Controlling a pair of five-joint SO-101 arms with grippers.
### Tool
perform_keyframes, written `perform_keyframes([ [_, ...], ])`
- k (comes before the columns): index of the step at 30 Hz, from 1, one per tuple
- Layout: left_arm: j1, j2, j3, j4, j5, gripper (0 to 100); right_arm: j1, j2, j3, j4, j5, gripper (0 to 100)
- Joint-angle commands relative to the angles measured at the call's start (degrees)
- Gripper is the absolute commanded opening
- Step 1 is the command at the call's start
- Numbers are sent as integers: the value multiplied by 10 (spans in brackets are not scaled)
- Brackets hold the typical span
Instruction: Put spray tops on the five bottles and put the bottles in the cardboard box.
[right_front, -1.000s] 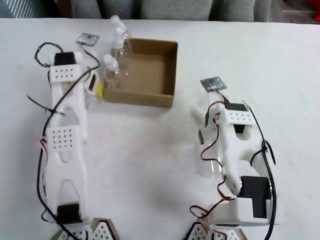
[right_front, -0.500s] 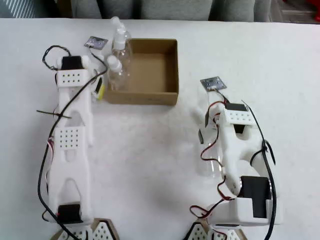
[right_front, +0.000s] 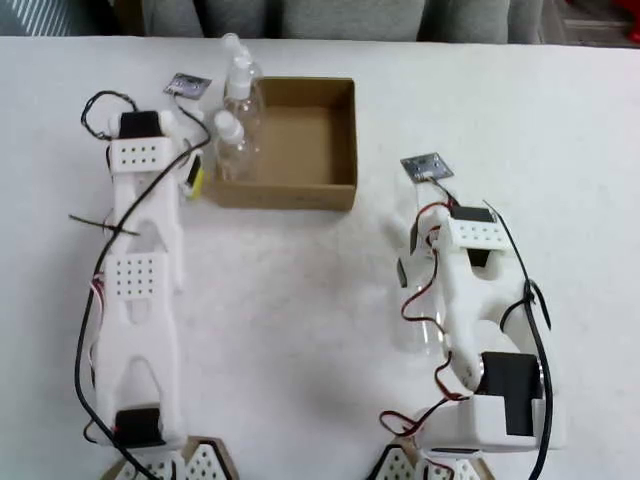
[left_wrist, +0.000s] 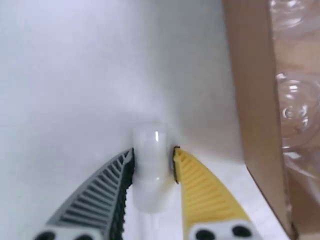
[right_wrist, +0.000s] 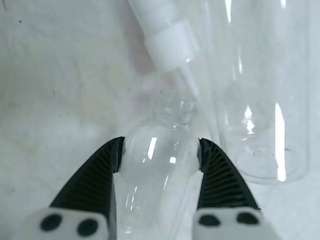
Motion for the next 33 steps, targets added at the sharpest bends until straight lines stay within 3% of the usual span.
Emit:
perform_keyframes([
  [1,-15,-137,175,15,5,20,3,10,-11,-15,7,19],
  [8,6,-393,476,11,4,20,3,10,-11,-15,7,19],
  [20,99,-830,809,-19,7,20,2,4,-7,-12,3,17],
  [29,125,-1114,962,-111,9,20,-37,-85,62,-15,-4,17],
  [33,159,-1128,1015,-185,98,20,-80,-194,105,-12,-55,17],
])
